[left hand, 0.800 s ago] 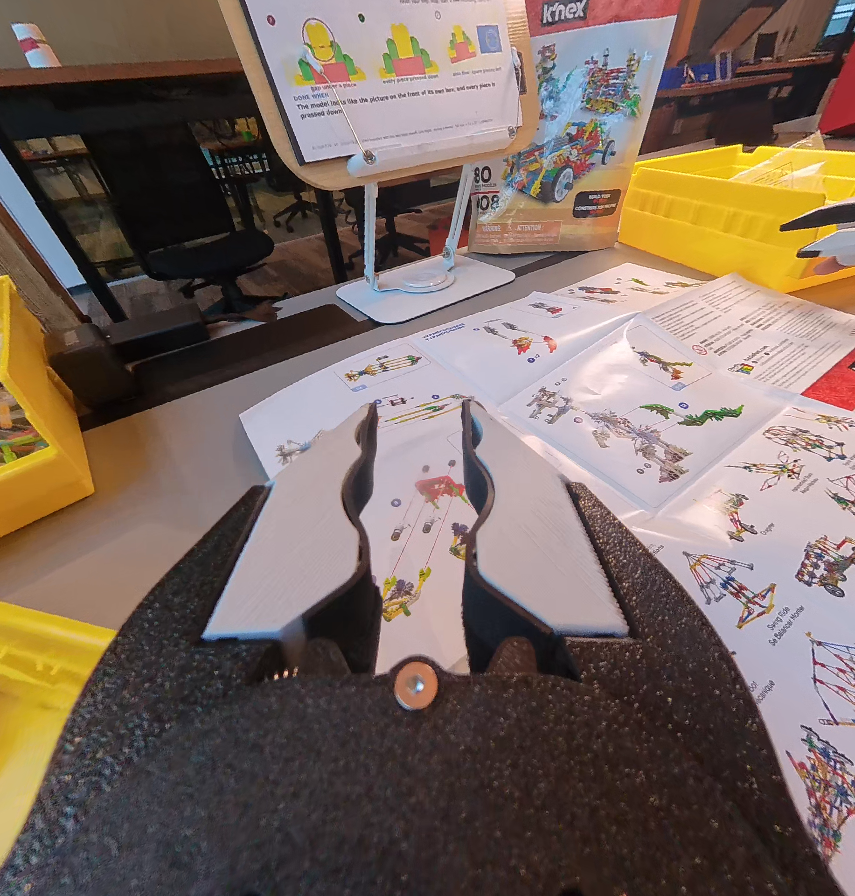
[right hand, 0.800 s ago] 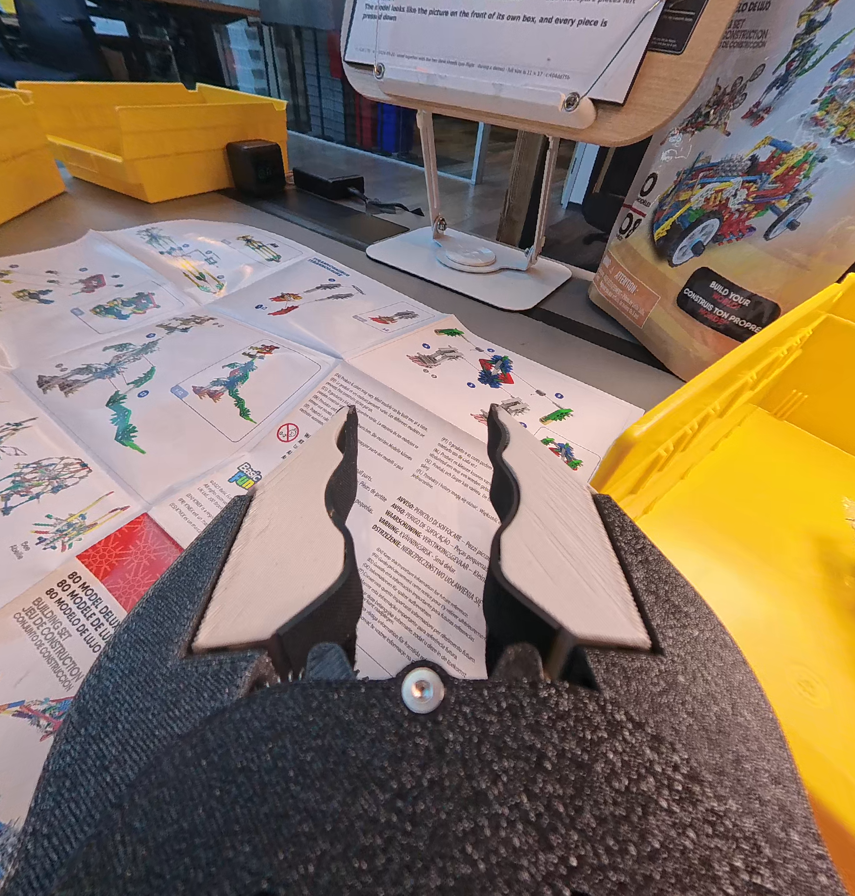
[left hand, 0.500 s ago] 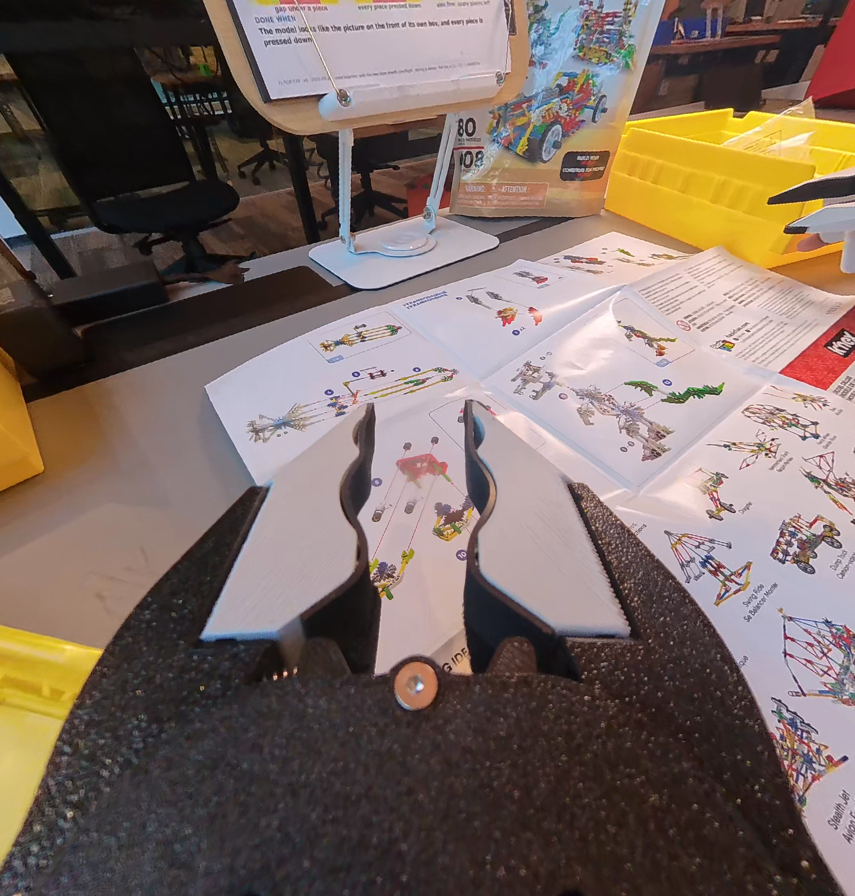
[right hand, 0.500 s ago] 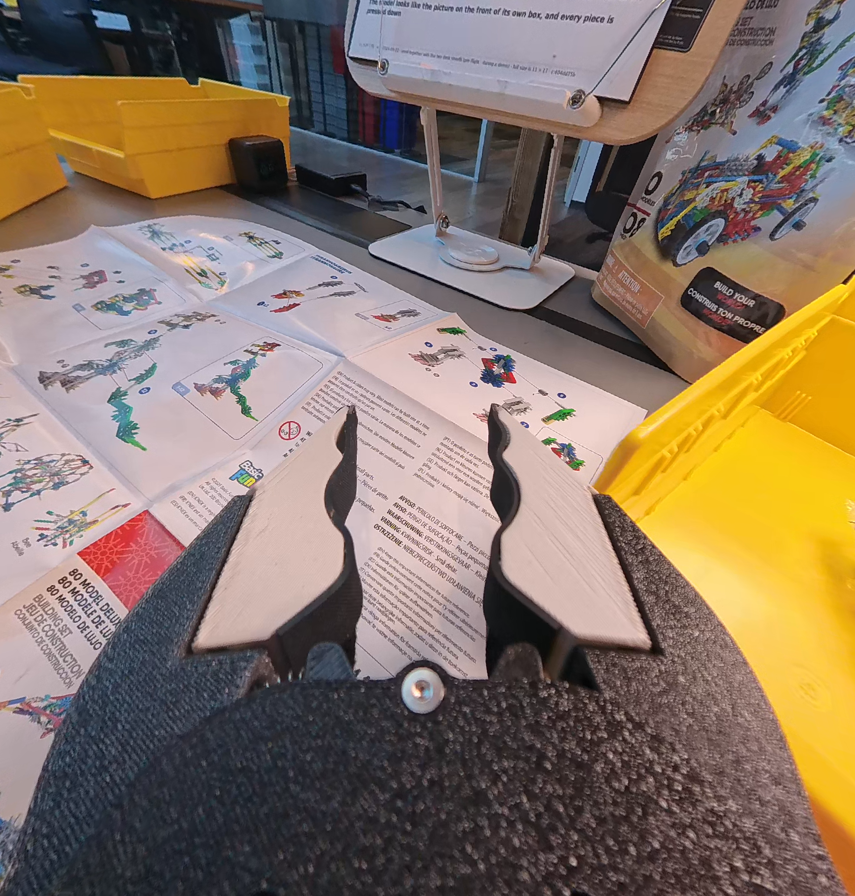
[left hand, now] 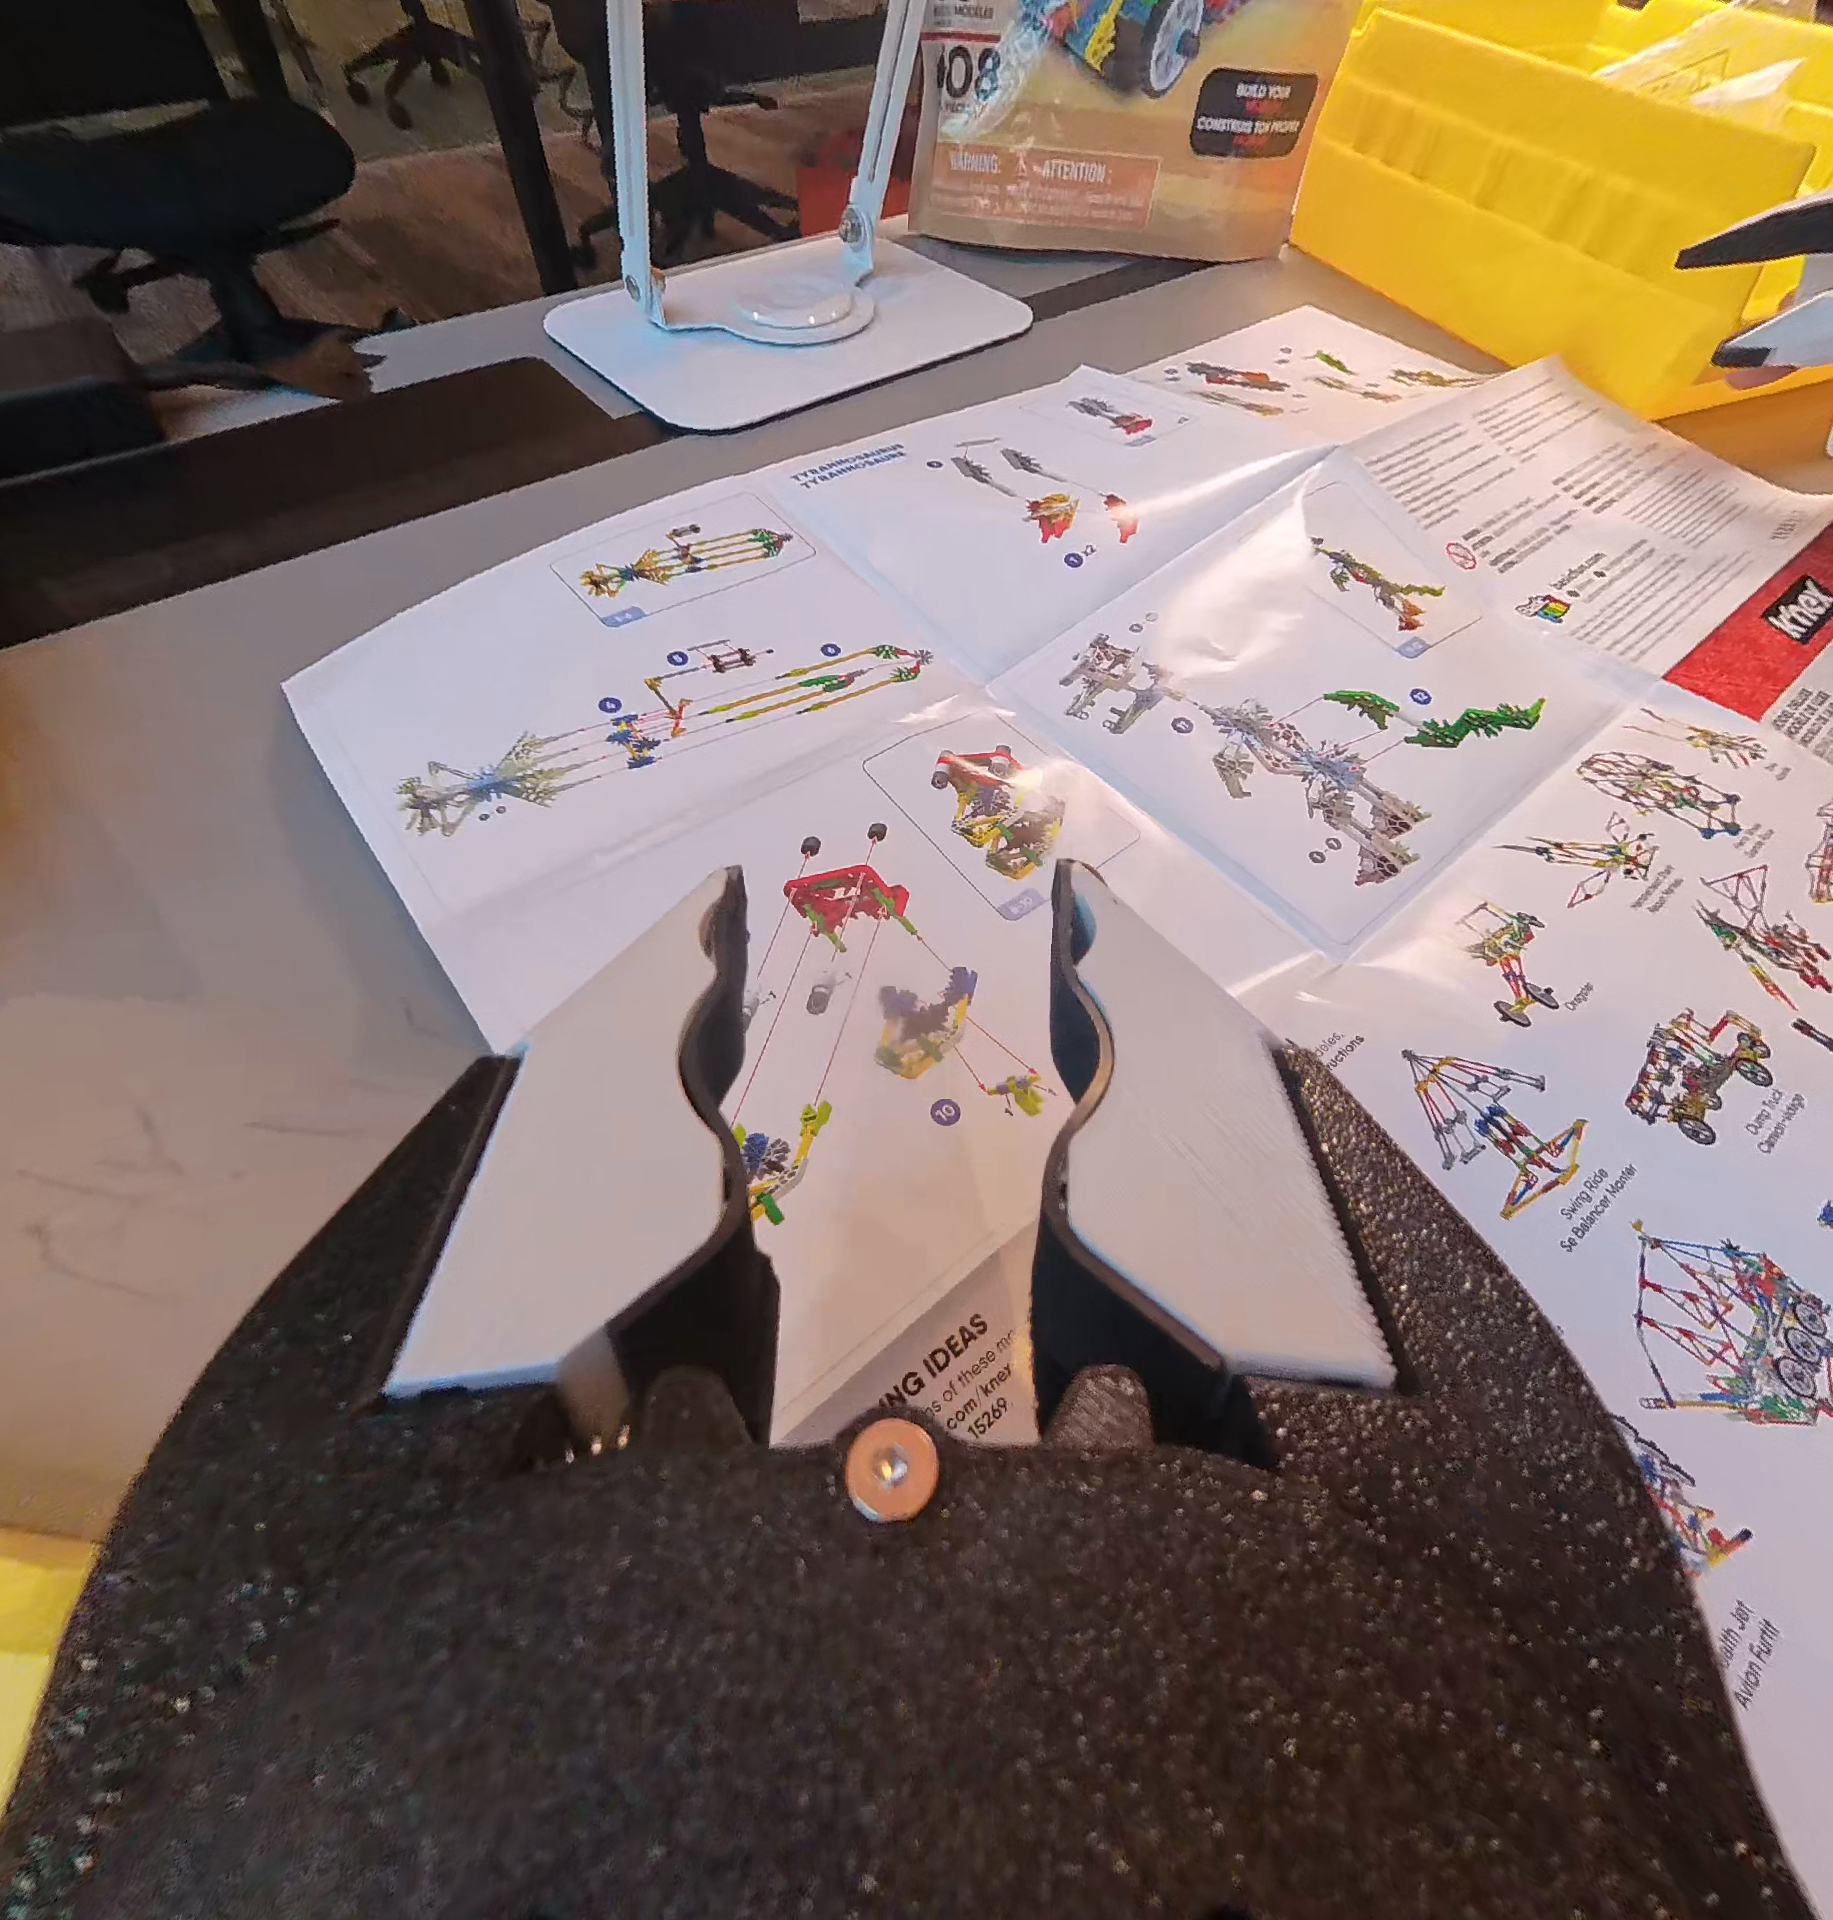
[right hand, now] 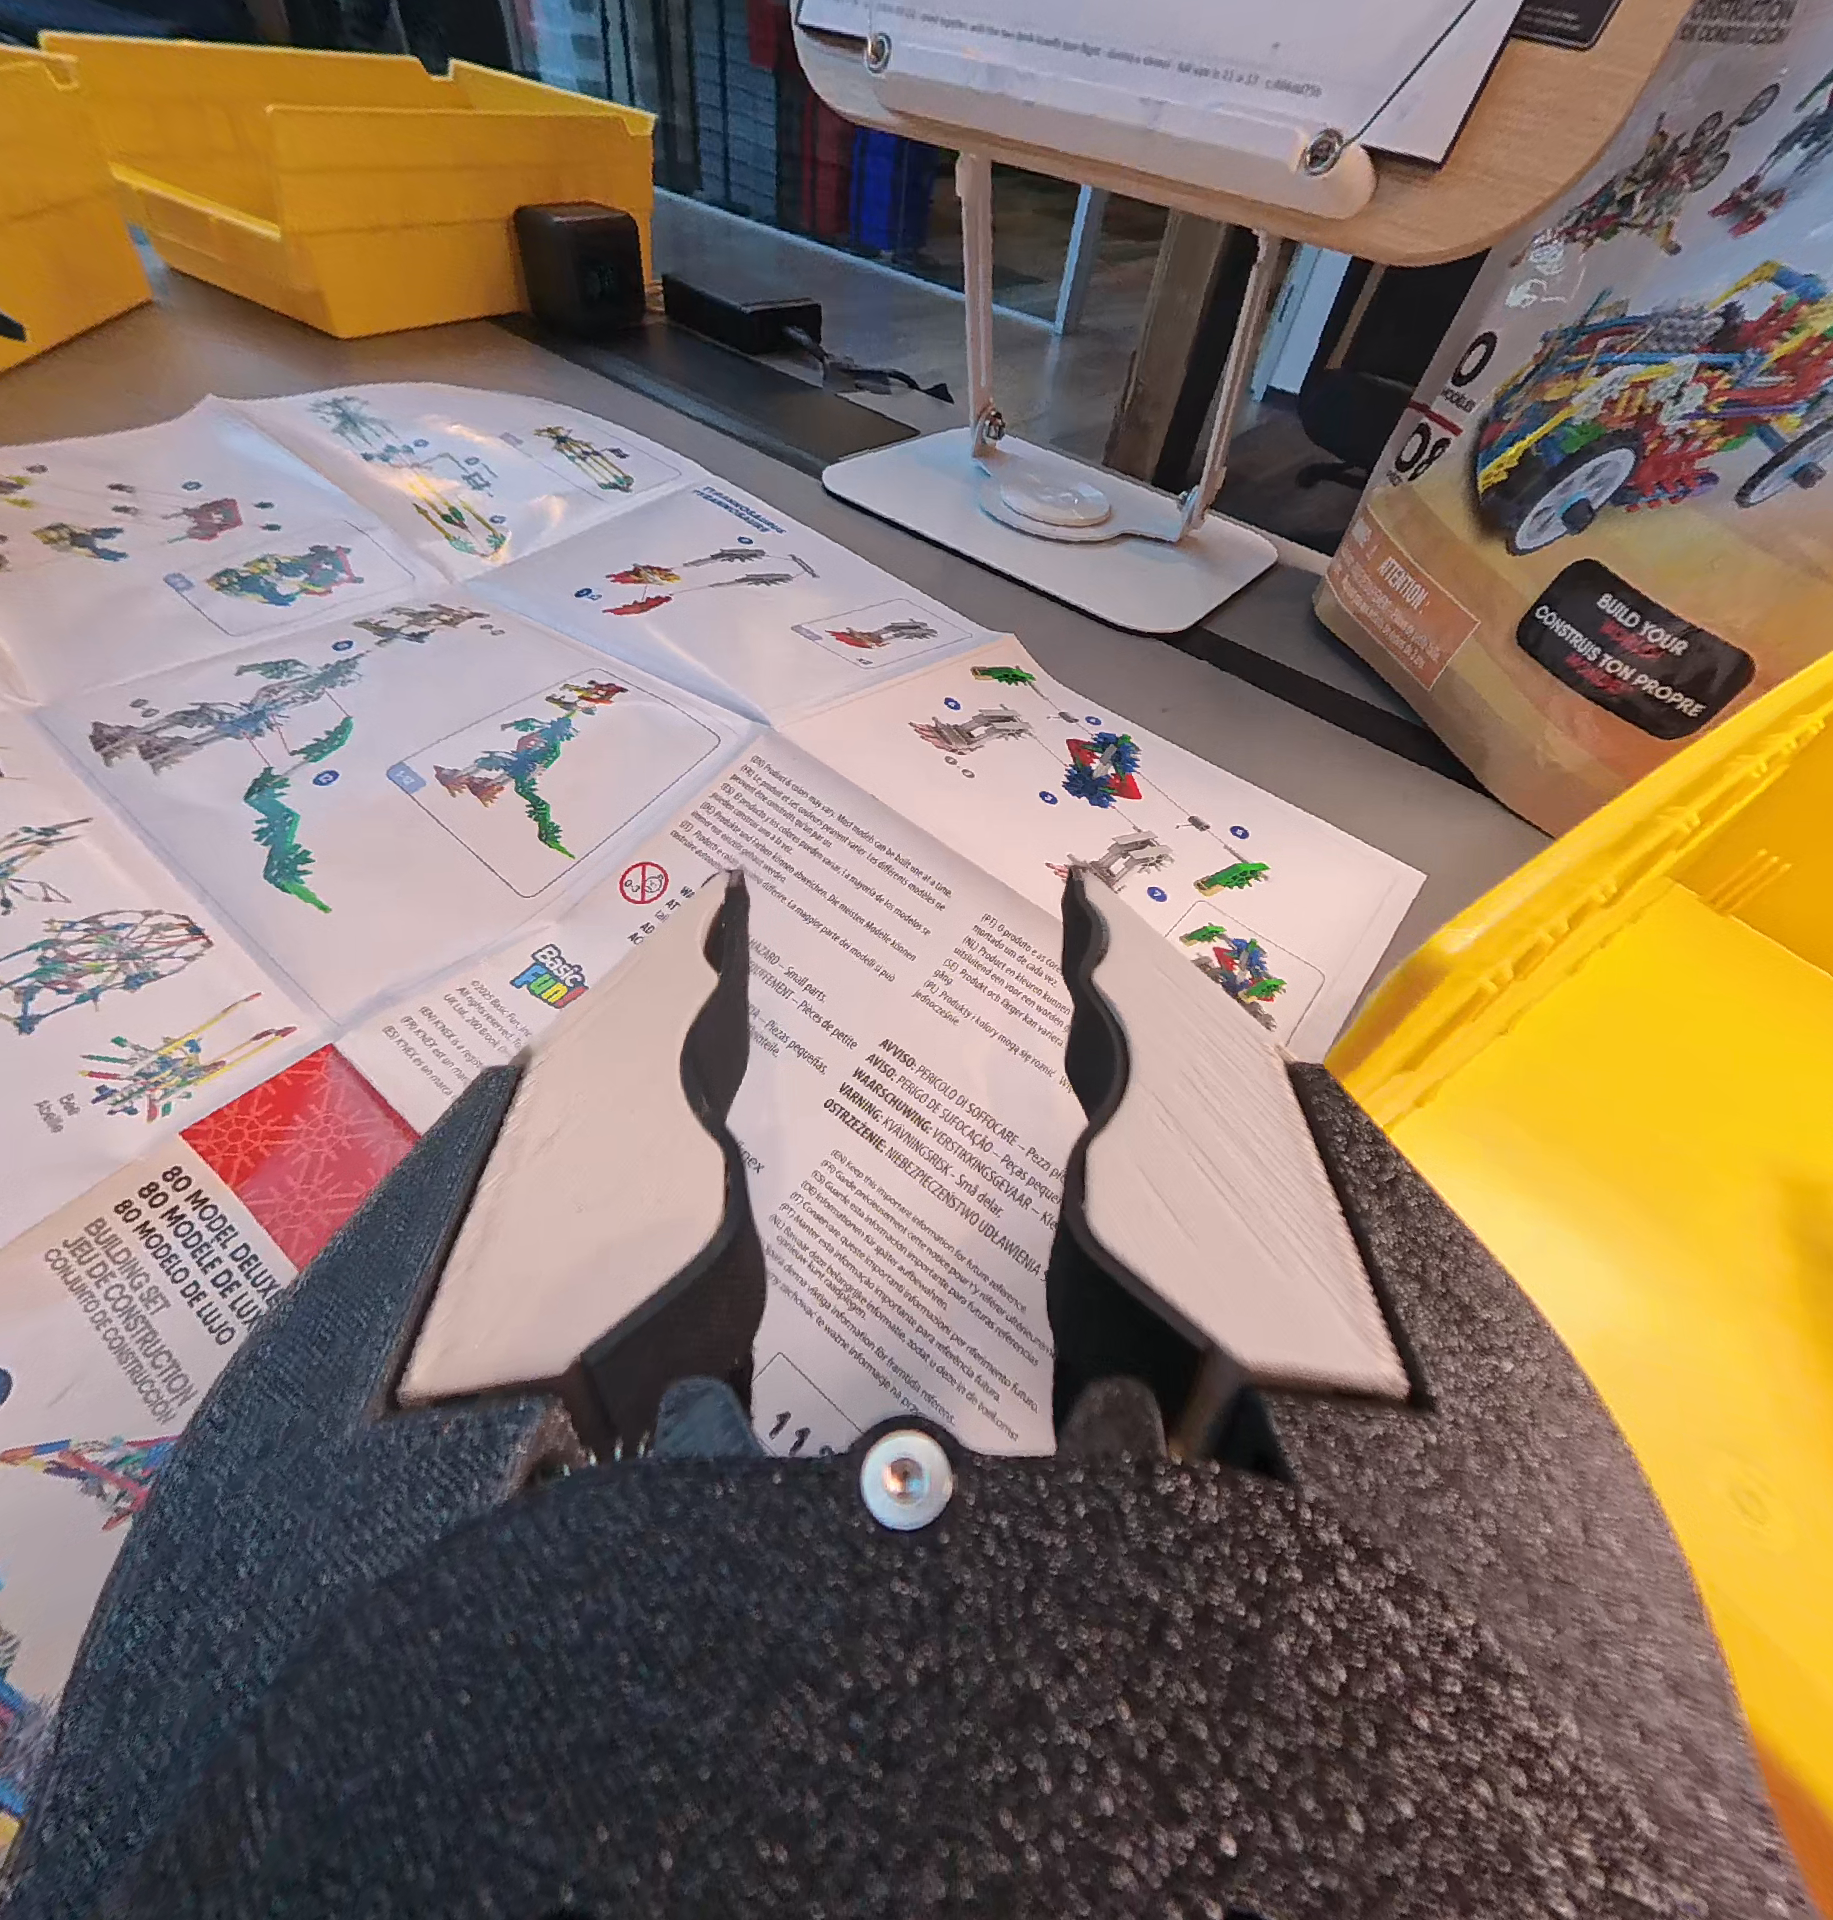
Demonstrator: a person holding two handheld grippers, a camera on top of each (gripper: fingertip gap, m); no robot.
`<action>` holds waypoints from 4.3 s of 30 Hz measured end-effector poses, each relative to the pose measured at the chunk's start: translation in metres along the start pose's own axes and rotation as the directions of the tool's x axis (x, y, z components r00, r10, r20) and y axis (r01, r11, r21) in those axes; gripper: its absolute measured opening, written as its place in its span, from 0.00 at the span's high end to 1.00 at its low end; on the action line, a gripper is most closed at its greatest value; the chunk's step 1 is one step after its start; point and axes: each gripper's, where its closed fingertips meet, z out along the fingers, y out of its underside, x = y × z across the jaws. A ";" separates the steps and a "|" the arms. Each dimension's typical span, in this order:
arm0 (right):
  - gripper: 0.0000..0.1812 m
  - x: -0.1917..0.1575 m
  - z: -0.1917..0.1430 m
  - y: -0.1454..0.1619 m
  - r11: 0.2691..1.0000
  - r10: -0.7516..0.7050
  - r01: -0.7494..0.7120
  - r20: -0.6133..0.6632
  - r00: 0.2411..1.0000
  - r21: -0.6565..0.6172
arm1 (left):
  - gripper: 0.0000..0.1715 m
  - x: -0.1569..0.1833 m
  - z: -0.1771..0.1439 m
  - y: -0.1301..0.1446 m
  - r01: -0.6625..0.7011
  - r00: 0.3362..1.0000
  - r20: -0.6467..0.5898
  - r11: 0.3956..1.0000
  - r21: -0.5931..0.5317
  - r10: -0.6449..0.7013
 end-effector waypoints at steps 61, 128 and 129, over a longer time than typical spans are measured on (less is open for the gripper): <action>0.57 -0.146 -0.078 0.004 0.974 0.031 0.014 0.194 0.980 -0.227 | 0.57 0.118 -0.047 0.008 0.125 0.988 -0.081 0.991 -0.035 -0.128; 0.94 -0.134 -0.124 0.083 0.718 -0.359 0.502 0.361 0.861 -0.483 | 0.57 0.101 -0.103 0.051 -0.120 0.992 -0.078 0.962 -0.246 0.104; 0.96 -0.133 -0.123 0.080 0.723 -0.365 0.504 0.357 0.860 -0.473 | 0.57 0.104 -0.104 0.051 -0.126 0.990 -0.088 0.962 -0.244 0.108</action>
